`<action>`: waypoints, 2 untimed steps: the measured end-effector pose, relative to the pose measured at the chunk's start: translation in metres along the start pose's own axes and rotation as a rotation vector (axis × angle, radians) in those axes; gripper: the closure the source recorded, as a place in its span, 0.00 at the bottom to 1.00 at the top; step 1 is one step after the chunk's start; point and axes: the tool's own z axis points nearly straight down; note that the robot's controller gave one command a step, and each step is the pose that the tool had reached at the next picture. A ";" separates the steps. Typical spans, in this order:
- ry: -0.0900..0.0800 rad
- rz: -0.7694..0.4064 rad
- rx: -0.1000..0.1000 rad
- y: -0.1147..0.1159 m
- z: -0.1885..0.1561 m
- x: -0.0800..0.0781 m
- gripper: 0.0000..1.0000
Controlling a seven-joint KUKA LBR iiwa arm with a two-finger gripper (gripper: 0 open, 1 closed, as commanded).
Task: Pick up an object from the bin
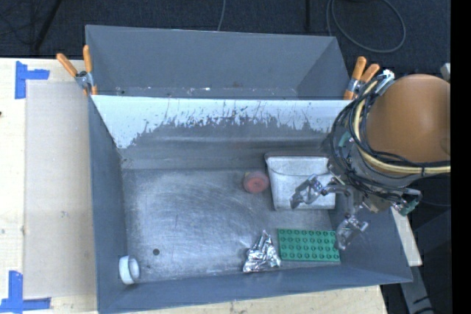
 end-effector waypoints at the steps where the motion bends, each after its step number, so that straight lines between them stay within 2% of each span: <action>1: 0.004 -0.120 -0.003 -0.035 0.139 -0.019 0.00; 2: -0.003 -0.119 0.004 -0.037 0.134 -0.020 1.00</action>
Offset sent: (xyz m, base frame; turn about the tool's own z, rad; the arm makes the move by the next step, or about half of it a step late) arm 0.0367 -0.0175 -0.1354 -0.1219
